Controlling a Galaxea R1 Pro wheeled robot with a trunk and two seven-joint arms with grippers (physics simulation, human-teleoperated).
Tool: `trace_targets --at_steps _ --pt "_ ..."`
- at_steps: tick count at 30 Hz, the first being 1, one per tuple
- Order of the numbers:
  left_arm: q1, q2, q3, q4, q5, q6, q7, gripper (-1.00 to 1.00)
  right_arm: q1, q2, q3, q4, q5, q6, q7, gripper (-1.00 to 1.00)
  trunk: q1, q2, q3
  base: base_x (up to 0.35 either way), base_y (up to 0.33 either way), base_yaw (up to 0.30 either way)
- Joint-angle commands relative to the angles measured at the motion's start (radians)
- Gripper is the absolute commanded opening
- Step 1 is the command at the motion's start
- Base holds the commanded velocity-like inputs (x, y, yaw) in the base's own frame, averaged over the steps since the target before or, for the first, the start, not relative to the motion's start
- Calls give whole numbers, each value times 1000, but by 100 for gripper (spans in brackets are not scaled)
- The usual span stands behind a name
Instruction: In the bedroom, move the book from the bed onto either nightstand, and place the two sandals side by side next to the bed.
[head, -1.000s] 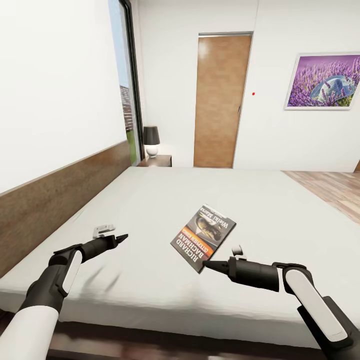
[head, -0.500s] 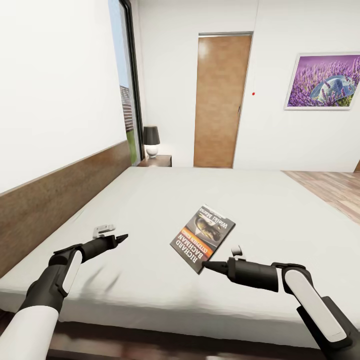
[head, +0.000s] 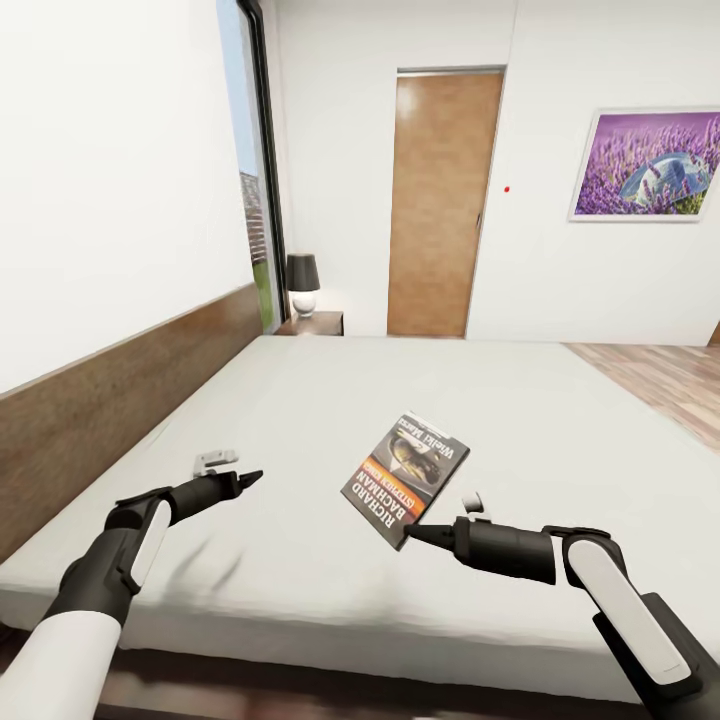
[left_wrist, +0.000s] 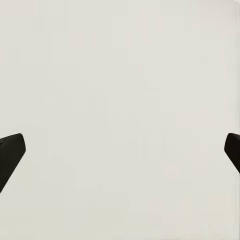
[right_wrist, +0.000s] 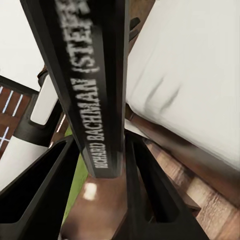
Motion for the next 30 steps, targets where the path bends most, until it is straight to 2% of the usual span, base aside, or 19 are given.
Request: trace_targets --at_steps 1,7,30 --pt "-1 0 -4 -1 6 8 -1 100 -1 0 1 0 11 1 11 -100 -4 7 2 0 0 0" --pt "-1 0 -25 -14 7 11 -1 100 -1 0 3 1 12 1 11 -100 -27 49 21 0 0 28" --pt "-1 -2 -35 -15 3 10 0 100 -1 -1 3 1 12 -35 14 -100 -115 210 81 0 0 125"
